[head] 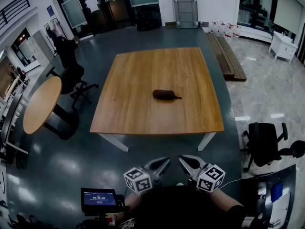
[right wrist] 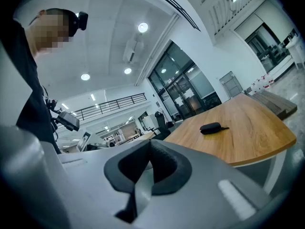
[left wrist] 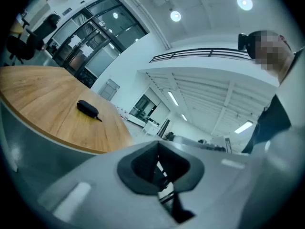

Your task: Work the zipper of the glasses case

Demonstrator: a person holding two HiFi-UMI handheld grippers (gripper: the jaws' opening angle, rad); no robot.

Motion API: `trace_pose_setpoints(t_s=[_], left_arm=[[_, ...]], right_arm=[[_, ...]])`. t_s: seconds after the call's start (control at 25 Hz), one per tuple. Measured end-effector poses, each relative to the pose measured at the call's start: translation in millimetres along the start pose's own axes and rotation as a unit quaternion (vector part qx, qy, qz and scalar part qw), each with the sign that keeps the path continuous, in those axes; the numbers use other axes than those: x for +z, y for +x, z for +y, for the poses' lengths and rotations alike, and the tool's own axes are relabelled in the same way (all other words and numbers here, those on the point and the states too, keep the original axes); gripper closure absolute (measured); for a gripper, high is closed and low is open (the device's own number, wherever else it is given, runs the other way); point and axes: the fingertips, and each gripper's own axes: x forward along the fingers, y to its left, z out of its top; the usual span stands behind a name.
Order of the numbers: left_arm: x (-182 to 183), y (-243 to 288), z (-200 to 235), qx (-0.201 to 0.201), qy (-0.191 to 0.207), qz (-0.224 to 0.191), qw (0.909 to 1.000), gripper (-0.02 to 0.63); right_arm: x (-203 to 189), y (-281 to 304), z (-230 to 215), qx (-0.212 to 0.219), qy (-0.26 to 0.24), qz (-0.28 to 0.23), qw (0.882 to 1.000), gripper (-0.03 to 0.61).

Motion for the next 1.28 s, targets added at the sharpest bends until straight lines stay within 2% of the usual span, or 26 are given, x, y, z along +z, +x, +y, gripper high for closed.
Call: trace_pose_setpoints(t_s=[0.56, 0.8, 1.12, 1.28], left_arm=[[3, 1, 0, 0.004, -0.005, -0.006, 1.0000, 0.612], [18, 3, 0, 0.003, 0.001, -0.010, 0.9999, 0.612], [23, 5, 20, 0.031, -0.025, -0.011, 0.9991, 0.612], [32, 12, 40, 0.032, -0.037, -0.008, 0.9988, 0.612]], right_arm=[[5, -1, 0, 0.007, -0.005, -0.004, 1.000, 0.574], [24, 2, 4, 0.020, -0.014, -0.025, 0.999, 0.572], [31, 0, -27, -0.008, 0.032, -0.052, 0.998, 0.555], [34, 13, -37, -0.017, 0.029, -0.049, 0.998, 0.554]])
